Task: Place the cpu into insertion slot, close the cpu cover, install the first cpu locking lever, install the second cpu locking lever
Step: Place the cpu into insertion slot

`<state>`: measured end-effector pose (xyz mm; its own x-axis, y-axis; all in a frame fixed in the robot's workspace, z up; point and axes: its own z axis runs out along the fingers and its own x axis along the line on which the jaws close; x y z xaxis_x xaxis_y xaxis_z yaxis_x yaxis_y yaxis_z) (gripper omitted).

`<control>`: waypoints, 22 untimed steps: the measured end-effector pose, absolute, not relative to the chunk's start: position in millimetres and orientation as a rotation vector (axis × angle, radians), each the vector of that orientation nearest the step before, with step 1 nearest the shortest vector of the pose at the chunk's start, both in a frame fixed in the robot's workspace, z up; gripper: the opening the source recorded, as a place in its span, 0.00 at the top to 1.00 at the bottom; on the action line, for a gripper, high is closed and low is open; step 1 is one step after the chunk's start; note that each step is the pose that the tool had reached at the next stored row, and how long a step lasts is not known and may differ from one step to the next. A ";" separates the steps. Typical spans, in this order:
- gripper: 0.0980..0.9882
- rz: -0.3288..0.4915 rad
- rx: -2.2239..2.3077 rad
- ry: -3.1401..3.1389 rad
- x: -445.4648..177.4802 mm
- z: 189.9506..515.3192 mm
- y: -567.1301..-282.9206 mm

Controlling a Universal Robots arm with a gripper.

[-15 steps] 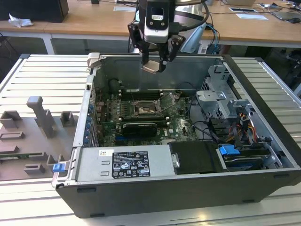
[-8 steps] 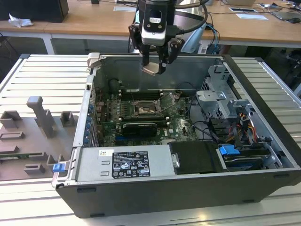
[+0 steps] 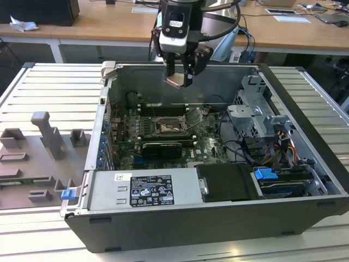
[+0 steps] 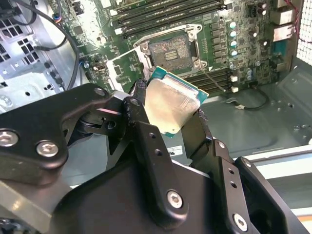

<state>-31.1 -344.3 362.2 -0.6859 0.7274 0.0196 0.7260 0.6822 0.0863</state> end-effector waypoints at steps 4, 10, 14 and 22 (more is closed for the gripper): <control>0.51 0.135 1.336 2.819 -31.0 361.5 -344.2; 0.51 0.133 1.440 2.764 -31.0 360.4 -344.2; 0.51 0.132 1.498 2.732 -31.4 359.8 -344.2; 0.51 0.131 1.575 2.686 -31.7 359.2 -344.2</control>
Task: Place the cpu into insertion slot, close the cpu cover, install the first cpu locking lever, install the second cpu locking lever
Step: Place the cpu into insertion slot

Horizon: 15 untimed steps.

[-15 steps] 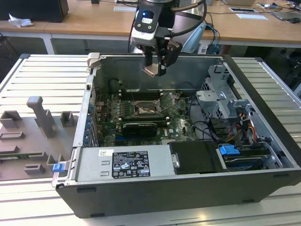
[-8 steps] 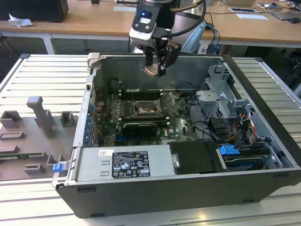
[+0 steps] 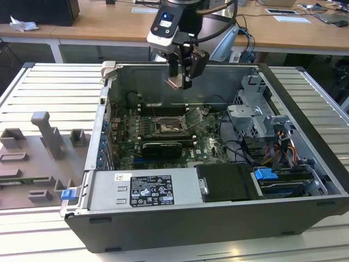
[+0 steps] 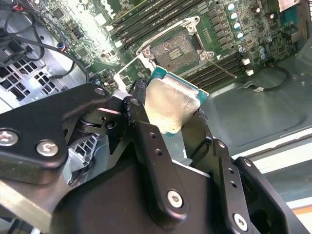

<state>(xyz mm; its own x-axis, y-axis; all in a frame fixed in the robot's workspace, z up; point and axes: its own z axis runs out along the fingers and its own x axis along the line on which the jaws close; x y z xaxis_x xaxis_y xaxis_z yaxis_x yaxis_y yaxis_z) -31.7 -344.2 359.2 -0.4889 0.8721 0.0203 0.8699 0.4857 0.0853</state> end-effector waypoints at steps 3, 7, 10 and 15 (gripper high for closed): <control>0.51 0.130 1.619 2.658 -31.8 358.3 -344.2; 0.51 0.127 1.742 2.574 -31.8 355.7 -344.2; 0.51 0.126 1.811 2.523 -31.8 354.0 -344.2; 0.51 0.123 1.925 2.432 -31.8 350.6 -344.2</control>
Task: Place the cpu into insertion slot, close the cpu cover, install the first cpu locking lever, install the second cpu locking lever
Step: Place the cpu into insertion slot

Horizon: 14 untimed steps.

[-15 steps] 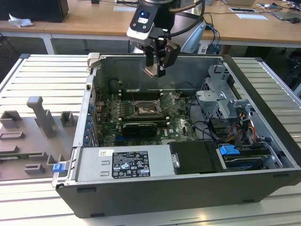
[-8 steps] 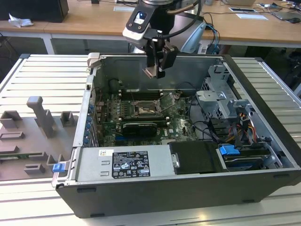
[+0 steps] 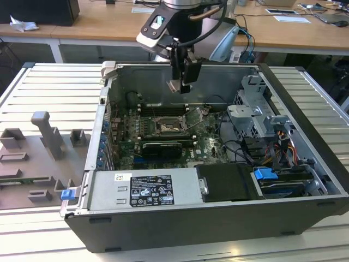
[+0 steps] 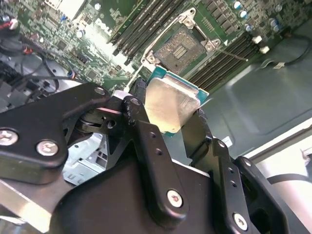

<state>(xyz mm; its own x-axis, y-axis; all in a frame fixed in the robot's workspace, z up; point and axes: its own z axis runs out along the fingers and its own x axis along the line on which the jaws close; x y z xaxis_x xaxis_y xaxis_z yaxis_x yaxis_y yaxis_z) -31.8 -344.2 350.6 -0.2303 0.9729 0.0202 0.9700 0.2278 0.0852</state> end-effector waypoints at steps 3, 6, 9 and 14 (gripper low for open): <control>0.51 0.122 1.976 2.389 -31.8 348.4 -343.8; 0.51 0.121 2.016 2.354 -31.8 346.5 -343.5; 0.51 0.120 2.054 2.319 -31.8 345.0 -343.2; 0.51 0.118 2.100 2.276 -31.8 344.2 -343.2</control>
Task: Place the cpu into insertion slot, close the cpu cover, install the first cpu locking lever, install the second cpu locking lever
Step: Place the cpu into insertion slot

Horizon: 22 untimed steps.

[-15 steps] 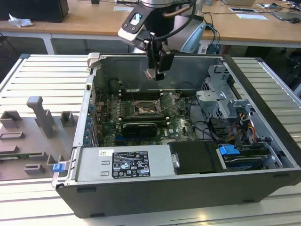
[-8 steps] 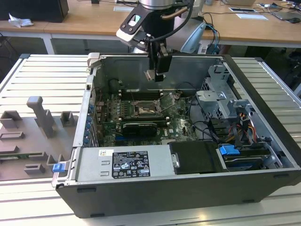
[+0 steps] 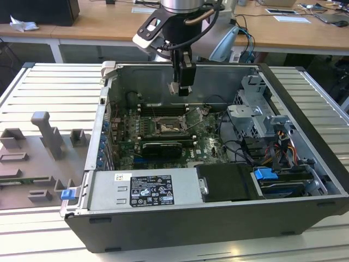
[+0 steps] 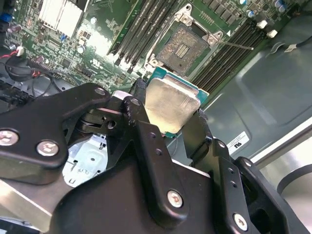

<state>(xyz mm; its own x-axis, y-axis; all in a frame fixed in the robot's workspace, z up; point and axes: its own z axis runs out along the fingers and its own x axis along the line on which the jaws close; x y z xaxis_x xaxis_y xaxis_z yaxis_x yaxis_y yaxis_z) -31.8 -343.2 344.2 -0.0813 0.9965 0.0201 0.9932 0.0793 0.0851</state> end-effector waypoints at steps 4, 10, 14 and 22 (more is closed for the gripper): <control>0.51 0.118 2.118 2.258 -32.1 344.0 -343.2; 0.51 0.116 2.169 2.206 -32.5 343.0 -343.2; 0.51 0.113 2.242 2.129 -32.5 338.7 -343.2; 0.51 0.113 2.228 2.144 -35.0 320.4 -343.1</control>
